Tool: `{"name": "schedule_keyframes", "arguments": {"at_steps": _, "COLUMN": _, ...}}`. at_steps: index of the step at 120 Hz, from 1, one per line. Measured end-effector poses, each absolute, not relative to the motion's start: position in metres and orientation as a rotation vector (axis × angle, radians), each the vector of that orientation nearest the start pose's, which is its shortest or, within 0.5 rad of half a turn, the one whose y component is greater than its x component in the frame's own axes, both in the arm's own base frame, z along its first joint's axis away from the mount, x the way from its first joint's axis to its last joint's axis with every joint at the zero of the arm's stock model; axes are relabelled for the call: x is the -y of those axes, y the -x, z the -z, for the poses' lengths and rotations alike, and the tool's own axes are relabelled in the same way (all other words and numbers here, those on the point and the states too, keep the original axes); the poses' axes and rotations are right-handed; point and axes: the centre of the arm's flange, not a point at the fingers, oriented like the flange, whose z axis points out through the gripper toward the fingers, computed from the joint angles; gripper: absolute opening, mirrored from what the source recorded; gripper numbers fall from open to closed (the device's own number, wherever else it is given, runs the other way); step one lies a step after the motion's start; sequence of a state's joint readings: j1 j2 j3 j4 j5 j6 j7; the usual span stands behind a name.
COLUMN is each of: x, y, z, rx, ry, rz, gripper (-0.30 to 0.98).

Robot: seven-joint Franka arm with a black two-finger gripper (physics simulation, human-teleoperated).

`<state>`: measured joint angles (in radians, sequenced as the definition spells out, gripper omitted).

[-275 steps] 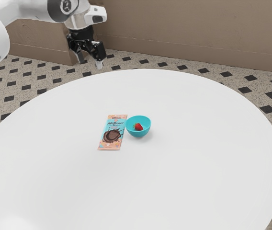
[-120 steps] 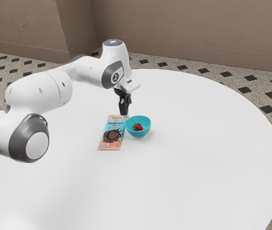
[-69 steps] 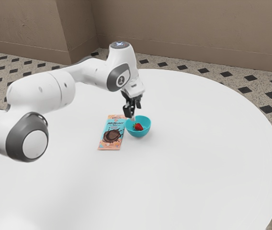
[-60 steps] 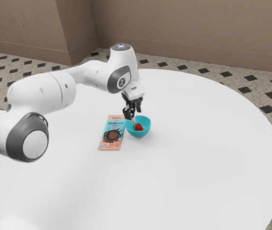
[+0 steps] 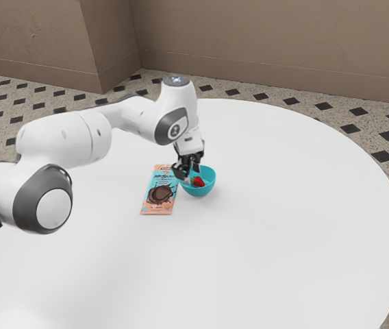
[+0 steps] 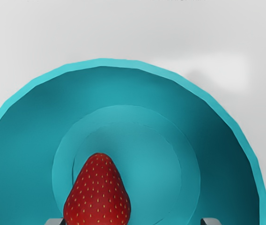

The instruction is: Take strawberry from the bowl

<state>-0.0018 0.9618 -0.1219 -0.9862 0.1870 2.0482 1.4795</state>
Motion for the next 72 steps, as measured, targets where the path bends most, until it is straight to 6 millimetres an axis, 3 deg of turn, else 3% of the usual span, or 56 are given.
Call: {"name": "schedule_keyframes", "arguments": {"at_steps": 72, "x": 0.057, "y": -0.797, "z": -0.271, "rx": -2.259, "ry": 1.957, "rz": 0.126, "gripper": 0.32}}
